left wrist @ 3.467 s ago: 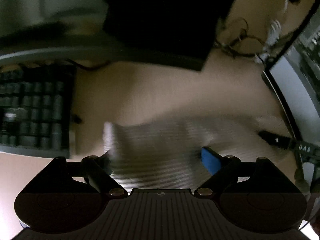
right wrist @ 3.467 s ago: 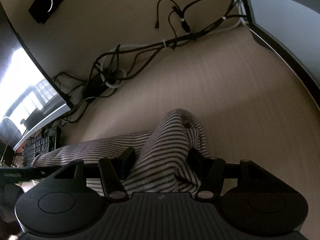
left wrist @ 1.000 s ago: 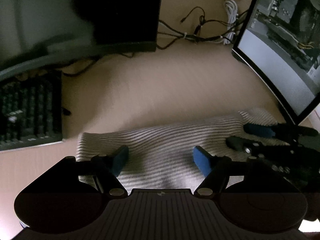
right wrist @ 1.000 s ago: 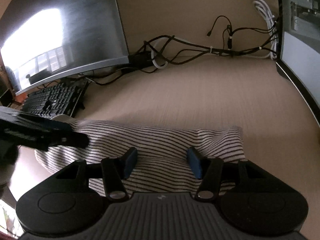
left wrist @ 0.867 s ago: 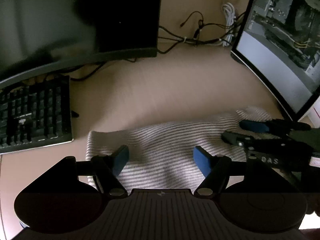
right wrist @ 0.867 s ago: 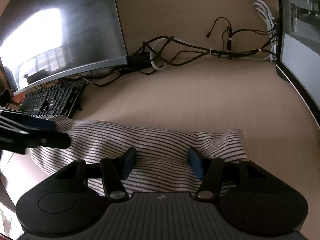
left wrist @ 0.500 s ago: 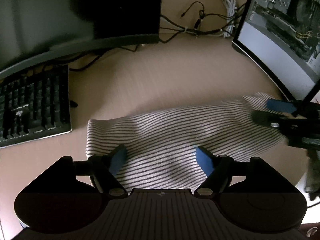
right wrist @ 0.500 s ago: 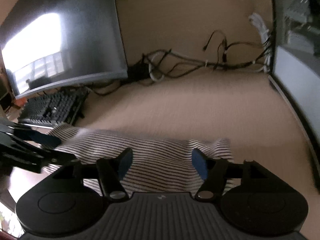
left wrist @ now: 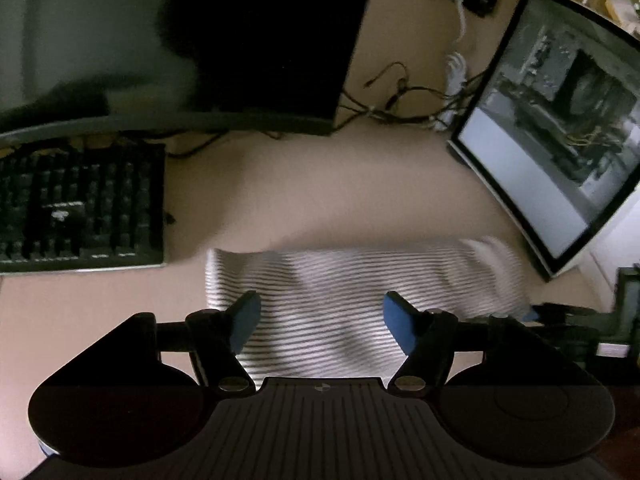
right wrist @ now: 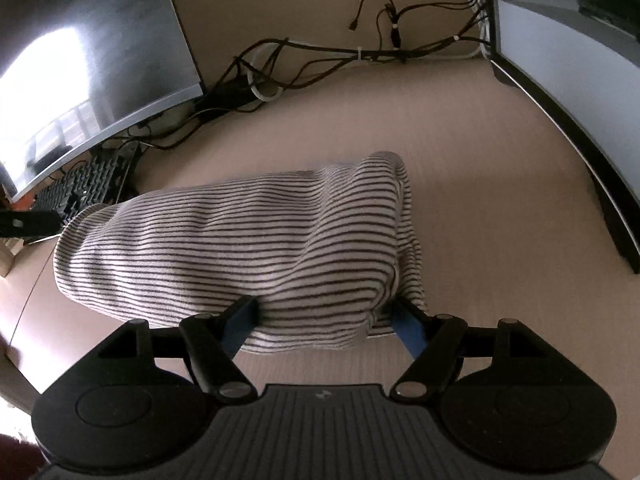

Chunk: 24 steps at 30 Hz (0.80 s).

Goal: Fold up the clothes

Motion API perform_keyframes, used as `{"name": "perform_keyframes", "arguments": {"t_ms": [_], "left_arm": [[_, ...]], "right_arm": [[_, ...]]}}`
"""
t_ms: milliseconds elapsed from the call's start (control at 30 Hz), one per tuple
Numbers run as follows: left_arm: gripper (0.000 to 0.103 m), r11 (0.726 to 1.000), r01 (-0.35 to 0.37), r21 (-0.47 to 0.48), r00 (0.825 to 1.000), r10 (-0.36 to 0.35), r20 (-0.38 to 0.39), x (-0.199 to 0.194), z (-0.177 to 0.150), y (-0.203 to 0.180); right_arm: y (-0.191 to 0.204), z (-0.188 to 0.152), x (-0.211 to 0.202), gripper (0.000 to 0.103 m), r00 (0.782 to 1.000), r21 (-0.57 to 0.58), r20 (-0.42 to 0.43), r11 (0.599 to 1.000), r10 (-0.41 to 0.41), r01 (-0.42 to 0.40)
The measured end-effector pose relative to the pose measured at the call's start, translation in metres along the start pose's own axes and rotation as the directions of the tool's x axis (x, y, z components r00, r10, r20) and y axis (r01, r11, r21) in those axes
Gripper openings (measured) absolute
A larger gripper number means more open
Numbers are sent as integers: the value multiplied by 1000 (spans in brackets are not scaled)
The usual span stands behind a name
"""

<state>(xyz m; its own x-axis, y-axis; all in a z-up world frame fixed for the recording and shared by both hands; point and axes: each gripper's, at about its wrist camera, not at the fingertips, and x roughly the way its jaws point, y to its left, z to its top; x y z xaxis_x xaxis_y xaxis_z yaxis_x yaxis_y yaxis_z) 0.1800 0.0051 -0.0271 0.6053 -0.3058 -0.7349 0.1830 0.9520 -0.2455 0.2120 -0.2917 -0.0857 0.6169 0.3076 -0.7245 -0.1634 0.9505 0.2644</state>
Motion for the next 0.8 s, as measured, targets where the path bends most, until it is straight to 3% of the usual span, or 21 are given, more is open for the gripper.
{"name": "perform_keyframes", "arguments": {"t_ms": [133,200,333,433,567,667,800], "left_arm": [[77,999,-54,6,994,54,-97,36,-10,-5],[84,996,-68,53,993,72,-90,41,-17,-13],[85,992,-78,96,993,86,-81,36,-24,-20],[82,997,-62,50,996,65,-59,19,-19,-10],[89,996,-90,-1,995,90,-32,8,-9,9],[89,993,-96,-68,995,93,-45,20,1,22],[87,989,-77,-124,993,65,-96,45,8,24]], "right_arm": [[0,0,1,74,1000,-25,1,1000,0,0],[1,0,1,74,1000,-35,1,999,-3,3],[5,-5,-1,74,1000,-42,7,999,-19,19],[4,-3,-8,74,1000,-31,19,999,-16,17],[-13,11,-34,75,994,71,108,997,-21,13],[-29,27,-35,87,990,171,140,985,-20,-4],[-33,40,-8,86,993,239,116,971,-15,-14]]}}
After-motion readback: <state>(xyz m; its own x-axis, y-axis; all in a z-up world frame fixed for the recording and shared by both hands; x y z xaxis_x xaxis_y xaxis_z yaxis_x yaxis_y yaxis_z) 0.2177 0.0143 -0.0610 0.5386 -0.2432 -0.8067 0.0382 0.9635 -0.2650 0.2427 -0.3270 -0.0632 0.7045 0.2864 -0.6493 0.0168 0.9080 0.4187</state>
